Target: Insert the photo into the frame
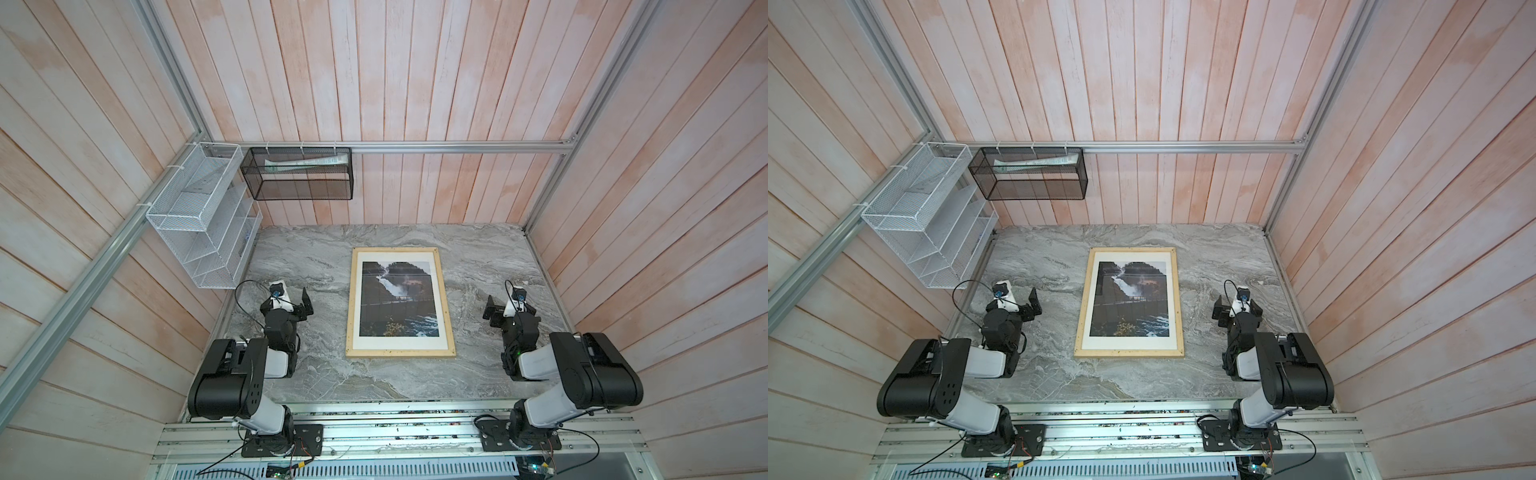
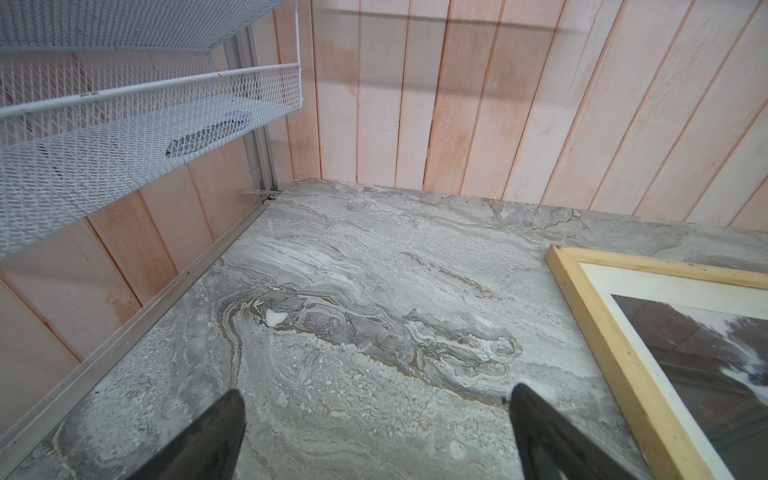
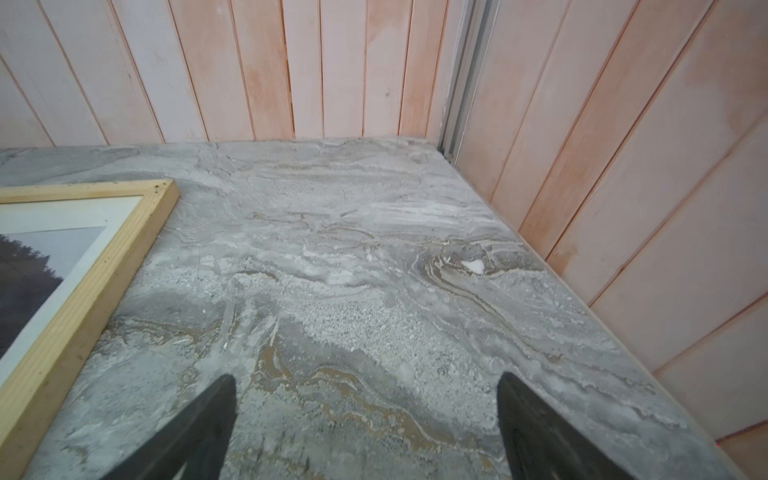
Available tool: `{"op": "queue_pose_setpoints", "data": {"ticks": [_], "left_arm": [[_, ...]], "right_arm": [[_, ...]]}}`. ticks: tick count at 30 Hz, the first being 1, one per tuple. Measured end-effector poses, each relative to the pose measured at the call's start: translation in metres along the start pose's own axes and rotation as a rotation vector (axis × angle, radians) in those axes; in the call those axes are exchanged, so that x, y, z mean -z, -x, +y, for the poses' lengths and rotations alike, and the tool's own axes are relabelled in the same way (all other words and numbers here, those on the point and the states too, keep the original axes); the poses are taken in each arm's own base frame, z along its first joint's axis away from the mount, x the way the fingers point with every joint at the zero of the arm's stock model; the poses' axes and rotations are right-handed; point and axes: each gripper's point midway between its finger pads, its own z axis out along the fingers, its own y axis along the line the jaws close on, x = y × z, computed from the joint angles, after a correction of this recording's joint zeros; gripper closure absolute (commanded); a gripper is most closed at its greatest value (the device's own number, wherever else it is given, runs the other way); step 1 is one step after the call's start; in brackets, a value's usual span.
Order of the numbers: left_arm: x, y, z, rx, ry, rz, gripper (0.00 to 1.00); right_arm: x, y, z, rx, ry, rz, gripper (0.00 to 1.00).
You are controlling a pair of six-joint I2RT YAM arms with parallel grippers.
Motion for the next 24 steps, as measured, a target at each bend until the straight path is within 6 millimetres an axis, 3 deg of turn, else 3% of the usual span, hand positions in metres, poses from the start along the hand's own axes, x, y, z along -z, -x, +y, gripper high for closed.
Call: {"op": "queue_pose_setpoints", "data": {"ticks": [4,24], "left_arm": [[-0.003,0.002,-0.01,-0.021,-0.053,0.0,0.0],[-0.002,0.001,-0.018,-0.036,-0.102,0.006,0.0]], "right_arm": [[-0.002,0.018,-0.005,-0.033,-0.015,-0.065,0.02],[-0.003,0.012,-0.005,-0.032,-0.014,-0.036,0.02]]}}
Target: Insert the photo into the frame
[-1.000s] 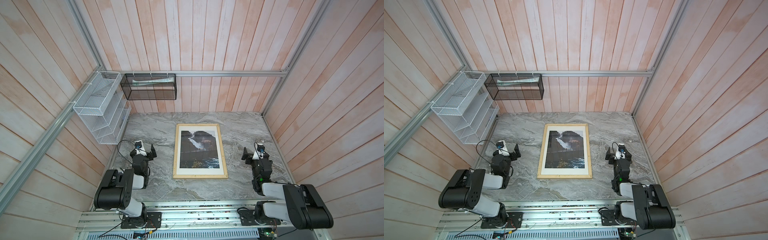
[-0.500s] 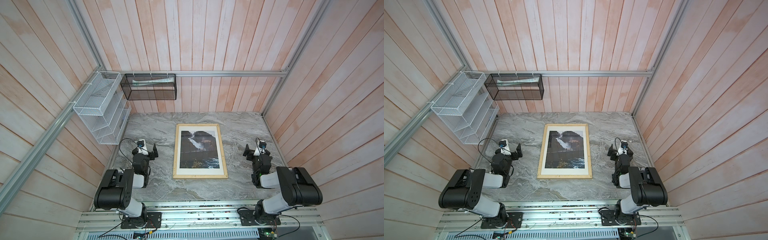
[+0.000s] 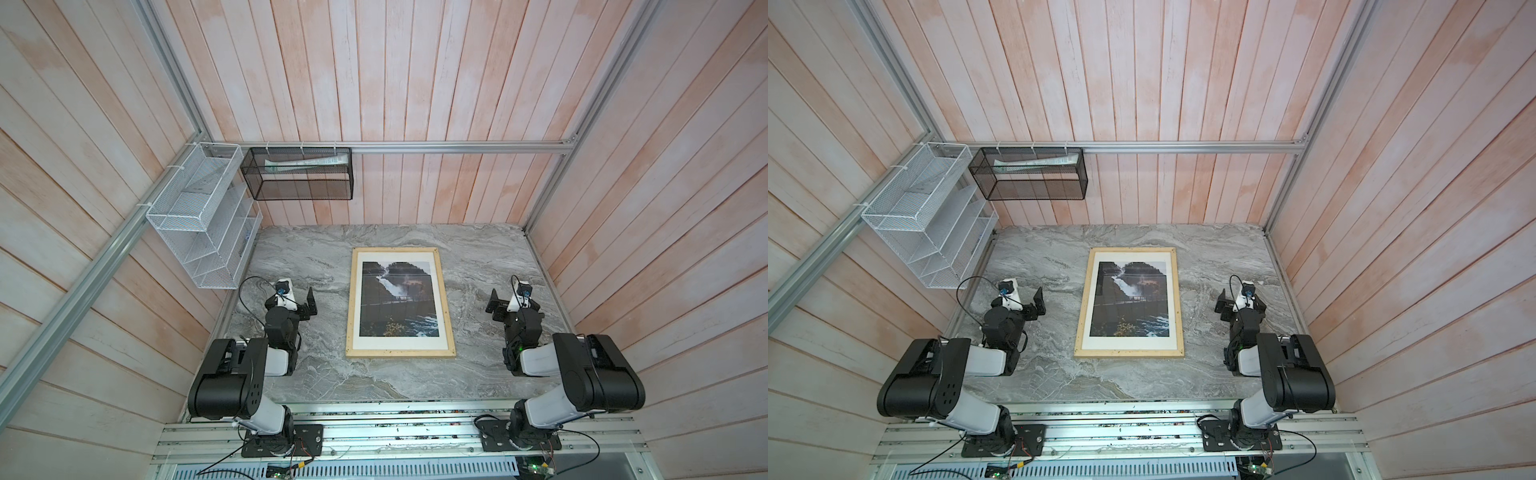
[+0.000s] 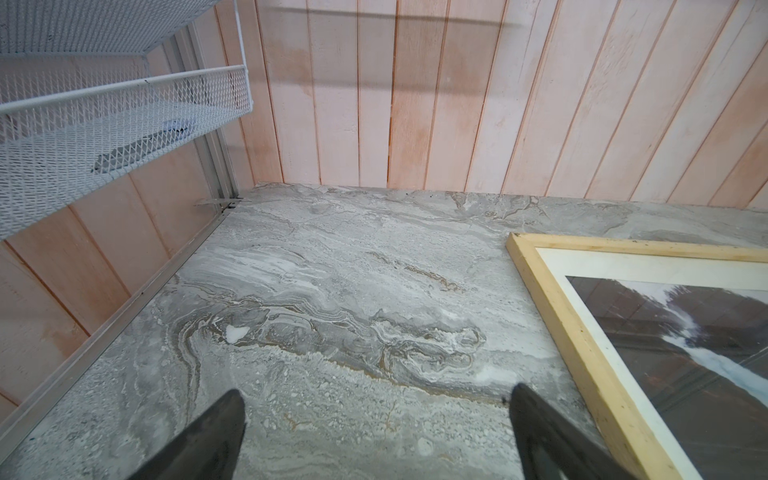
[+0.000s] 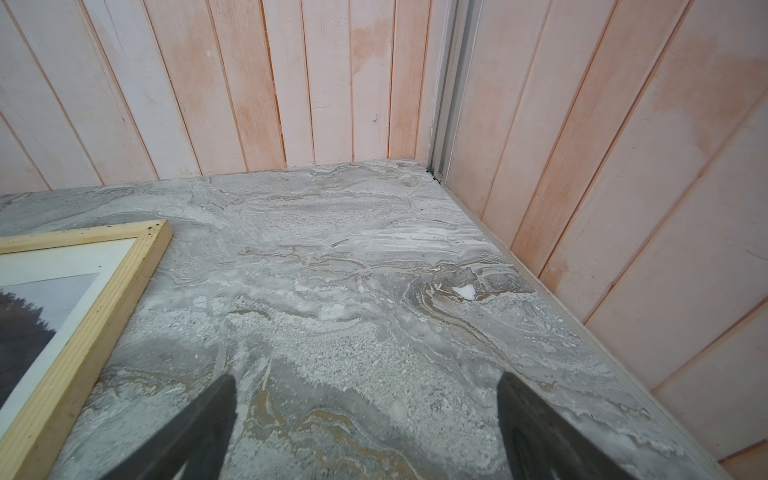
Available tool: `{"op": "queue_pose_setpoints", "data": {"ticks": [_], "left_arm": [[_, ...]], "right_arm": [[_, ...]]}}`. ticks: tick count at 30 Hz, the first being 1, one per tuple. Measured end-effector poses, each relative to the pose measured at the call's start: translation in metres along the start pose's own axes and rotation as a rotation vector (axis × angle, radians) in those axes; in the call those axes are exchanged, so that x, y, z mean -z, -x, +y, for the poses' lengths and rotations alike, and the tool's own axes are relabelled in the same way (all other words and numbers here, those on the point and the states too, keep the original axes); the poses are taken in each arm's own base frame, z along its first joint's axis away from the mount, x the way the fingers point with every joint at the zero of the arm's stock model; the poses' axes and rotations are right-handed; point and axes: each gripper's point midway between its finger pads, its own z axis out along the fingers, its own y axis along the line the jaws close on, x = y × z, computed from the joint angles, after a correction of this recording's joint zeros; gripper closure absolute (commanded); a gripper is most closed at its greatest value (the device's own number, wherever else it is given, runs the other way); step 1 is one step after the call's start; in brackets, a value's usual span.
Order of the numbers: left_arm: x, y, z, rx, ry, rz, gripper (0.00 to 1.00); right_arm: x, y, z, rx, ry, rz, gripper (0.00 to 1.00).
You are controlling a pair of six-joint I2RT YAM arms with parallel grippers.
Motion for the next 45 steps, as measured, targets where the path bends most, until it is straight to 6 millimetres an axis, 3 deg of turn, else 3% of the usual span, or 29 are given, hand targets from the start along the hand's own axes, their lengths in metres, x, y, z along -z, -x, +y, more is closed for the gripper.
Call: {"op": "queue_pose_setpoints", "data": {"ticks": [19,27,45], "left_arm": [[0.0,0.0,0.0,0.0,0.0,0.0,0.0],[0.0,0.0,0.0,-0.001,0.0,0.0,0.0],[0.0,0.0,0.0,-0.003,0.0,0.0,0.0]], "right_arm": [[0.0,0.0,0.0,0.0,0.003,0.0,0.02],[0.004,0.003,0.025,0.026,0.255,-0.007,0.02],[-0.003,0.003,0.012,0.011,0.096,0.005,0.02]]}}
